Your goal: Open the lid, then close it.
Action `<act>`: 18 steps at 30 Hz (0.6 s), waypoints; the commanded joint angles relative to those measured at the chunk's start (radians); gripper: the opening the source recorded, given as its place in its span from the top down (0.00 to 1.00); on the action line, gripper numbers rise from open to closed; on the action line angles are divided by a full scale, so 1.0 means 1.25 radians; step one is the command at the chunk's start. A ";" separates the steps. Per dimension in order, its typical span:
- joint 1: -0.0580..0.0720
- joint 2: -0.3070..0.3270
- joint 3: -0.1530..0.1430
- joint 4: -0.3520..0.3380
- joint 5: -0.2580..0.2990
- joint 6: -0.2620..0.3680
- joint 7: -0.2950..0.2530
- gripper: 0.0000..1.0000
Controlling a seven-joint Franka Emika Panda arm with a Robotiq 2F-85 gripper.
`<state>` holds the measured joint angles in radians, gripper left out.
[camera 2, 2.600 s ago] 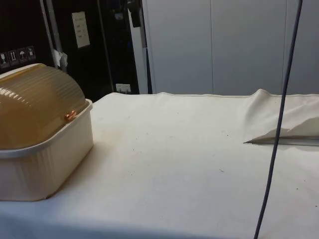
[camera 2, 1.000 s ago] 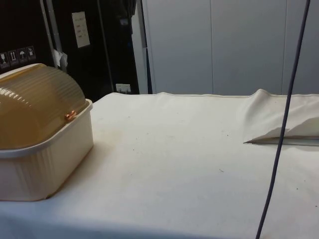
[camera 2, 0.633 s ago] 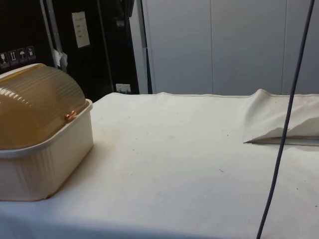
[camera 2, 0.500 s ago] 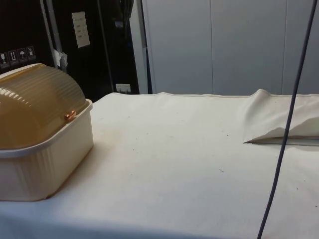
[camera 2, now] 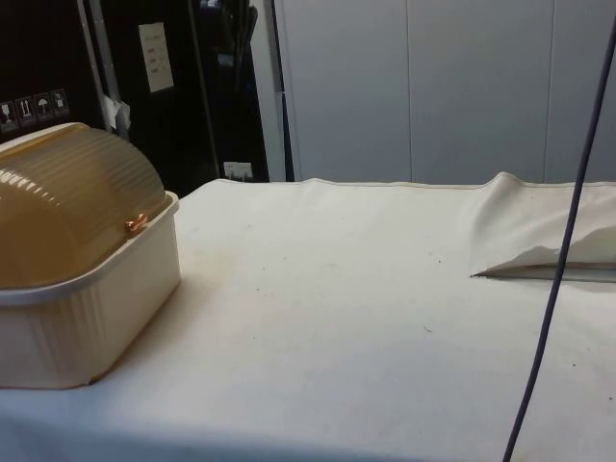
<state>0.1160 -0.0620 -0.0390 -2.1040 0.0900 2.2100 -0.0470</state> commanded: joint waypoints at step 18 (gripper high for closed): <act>0.001 0.023 0.017 -0.072 0.006 0.148 -0.003 1.00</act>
<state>0.1170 -0.0330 -0.0180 -2.1940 0.0970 2.3950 -0.0510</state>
